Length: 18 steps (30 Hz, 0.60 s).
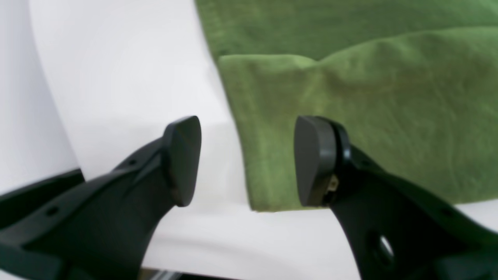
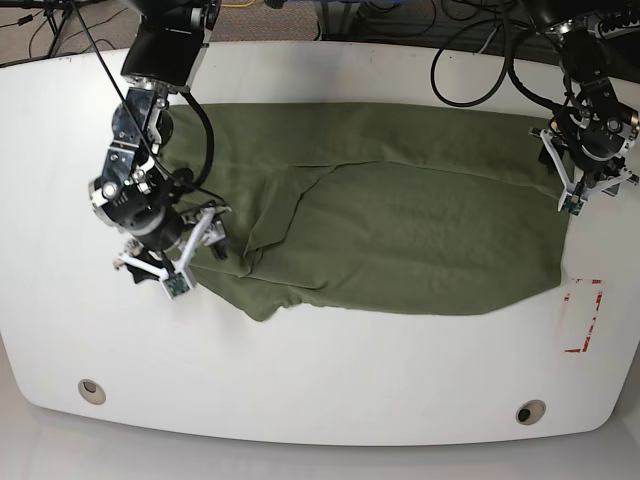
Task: Layout the t-shirt on the table in an organized manner, then fold the t-shirt properly
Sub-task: 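Drag the grasped fabric with the right gripper toward the shirt's hem, then move the right gripper back to the shirt edge and grasp it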
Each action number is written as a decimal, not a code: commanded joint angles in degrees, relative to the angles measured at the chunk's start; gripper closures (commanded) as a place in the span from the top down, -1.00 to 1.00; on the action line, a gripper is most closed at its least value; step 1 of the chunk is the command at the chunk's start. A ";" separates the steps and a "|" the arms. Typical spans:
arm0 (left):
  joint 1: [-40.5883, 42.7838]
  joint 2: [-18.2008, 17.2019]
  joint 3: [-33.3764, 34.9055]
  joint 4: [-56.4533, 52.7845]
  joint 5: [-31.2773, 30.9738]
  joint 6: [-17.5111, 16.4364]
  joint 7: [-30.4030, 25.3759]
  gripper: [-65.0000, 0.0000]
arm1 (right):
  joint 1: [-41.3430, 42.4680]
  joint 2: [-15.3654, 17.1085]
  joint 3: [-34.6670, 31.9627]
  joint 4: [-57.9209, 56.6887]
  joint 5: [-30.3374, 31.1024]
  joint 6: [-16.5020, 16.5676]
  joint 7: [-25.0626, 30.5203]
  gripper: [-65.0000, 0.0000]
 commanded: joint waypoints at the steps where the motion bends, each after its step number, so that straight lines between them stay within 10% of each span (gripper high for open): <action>1: -2.93 1.07 -3.89 1.34 0.09 0.38 -0.37 0.10 | -3.14 0.50 4.08 4.29 -0.04 -0.10 0.89 0.55; 18: -6.18 3.01 -11.62 1.34 -6.41 0.38 0.16 0.11 | -18.61 -3.02 20.96 6.67 0.58 -0.10 0.89 0.55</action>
